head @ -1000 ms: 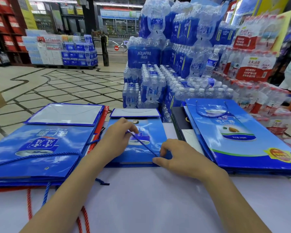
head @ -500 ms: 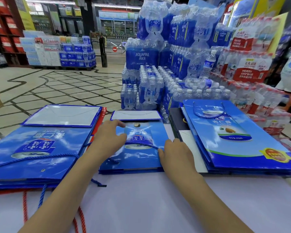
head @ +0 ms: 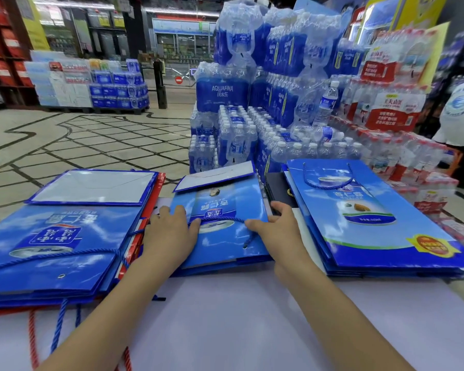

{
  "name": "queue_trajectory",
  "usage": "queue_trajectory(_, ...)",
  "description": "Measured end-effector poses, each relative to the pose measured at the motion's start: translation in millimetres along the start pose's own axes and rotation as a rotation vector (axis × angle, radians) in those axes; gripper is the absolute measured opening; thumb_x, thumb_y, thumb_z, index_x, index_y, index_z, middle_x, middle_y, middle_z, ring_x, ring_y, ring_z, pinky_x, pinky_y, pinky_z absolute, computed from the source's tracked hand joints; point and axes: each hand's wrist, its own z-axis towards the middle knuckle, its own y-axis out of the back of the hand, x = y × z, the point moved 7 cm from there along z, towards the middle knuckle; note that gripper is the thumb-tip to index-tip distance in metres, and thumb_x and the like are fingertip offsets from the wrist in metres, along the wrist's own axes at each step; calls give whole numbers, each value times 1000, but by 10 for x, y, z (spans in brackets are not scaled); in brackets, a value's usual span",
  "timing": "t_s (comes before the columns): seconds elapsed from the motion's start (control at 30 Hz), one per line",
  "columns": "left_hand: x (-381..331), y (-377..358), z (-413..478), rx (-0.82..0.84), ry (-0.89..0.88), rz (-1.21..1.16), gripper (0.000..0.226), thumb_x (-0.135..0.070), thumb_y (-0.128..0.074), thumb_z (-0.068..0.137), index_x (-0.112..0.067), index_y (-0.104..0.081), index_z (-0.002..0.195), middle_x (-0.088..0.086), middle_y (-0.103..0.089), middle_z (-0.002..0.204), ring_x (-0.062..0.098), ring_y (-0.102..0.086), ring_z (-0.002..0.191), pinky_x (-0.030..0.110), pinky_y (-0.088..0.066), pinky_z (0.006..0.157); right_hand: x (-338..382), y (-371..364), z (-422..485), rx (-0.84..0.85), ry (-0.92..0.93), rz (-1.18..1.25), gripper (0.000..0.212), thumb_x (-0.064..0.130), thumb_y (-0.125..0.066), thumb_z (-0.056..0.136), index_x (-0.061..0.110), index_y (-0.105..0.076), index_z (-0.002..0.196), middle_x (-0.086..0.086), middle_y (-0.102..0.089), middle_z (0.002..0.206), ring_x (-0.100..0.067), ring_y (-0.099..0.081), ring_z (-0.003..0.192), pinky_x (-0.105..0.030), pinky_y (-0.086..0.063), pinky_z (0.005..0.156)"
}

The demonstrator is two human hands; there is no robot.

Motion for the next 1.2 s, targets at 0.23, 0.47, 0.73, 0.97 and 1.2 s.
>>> queue_trajectory(0.23, 0, 33, -32, -9, 29, -28, 53, -54, -39, 96, -16, -45, 132, 16, -46, 133, 36, -45, 119, 45, -41, 97, 21, -82, -4, 91, 69, -59, 31, 4, -62, 88, 31, -58, 103, 3, -70, 105, -19, -71, 91, -41, -60, 80)
queue_trajectory(0.47, -140, 226, -57, -98, -28, -436, 50, -50, -27, 100, -14, -51, 125, 11, -54, 122, 29, -49, 109, 42, -41, 89, 907, 280, -96, 143, 293, -56, 38, -6, -61, 90, 32, -61, 92, 12, -72, 82, -13, -72, 68, -35, -62, 64)
queue_trajectory(0.73, -193, 114, -43, -69, -66, -375, 57, -54, -23, 98, -14, -60, 114, 10, -61, 112, 29, -55, 103, 41, -41, 86, 1312, 1745, 38, 24, 142, -15, 33, 2, -62, 90, 27, -65, 112, -5, -77, 92, -27, -74, 72, -37, -60, 56)
queue_trajectory(0.97, -270, -9, -71, -30, -123, -48, 42, -50, -34, 98, -22, -65, 98, 4, -66, 99, 23, -55, 91, 35, -41, 72, 641, 2651, 186, -61, -67, -269, 40, 5, -68, 87, 21, -65, 123, -5, -75, 97, -21, -74, 78, -31, -59, 65)
queue_trajectory(1.2, -1118, 31, -394, 53, -348, -239, 47, -49, -40, 98, -21, -48, 135, 0, -49, 140, 19, -42, 129, 33, -34, 105, 351, 2709, 183, -266, 16, -1146, 55, 41, -63, 91, 25, -50, 141, -11, -50, 141, -32, -48, 126, -38, -43, 102)
